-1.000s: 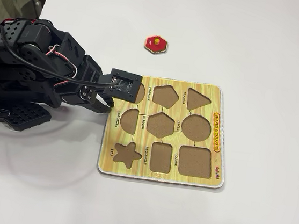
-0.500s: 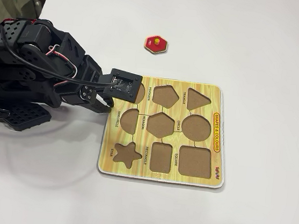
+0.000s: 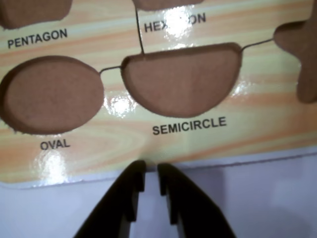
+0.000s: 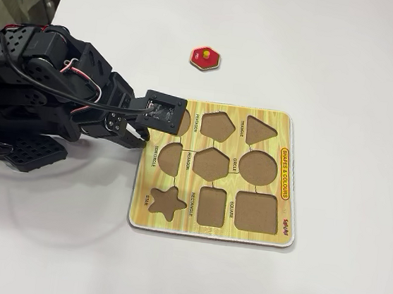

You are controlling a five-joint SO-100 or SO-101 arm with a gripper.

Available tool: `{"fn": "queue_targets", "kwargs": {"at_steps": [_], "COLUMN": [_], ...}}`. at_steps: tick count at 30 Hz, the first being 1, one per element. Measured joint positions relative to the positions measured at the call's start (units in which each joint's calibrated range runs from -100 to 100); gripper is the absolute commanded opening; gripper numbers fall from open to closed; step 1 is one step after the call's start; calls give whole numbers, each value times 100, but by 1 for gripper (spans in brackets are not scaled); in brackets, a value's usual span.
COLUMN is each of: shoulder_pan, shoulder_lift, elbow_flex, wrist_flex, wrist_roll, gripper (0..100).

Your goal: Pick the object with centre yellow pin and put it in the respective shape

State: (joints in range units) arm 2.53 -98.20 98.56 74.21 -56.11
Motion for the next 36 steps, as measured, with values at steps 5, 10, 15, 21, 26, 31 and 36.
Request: {"fn": "queue_targets", "kwargs": {"at_steps": [5, 10, 15, 21, 26, 31, 36], "shoulder_pan": [0, 0, 0, 9, 9, 0, 0], "shoulder_lift": [0, 0, 0, 0, 9, 859, 2363], "elbow_flex": [0, 0, 0, 0, 0, -369, -1340], "wrist_flex": [0, 0, 0, 0, 0, -77, 60], "wrist_roll": [0, 0, 0, 0, 0, 0, 0], "gripper": [4, 4, 4, 4, 4, 4, 4]}}
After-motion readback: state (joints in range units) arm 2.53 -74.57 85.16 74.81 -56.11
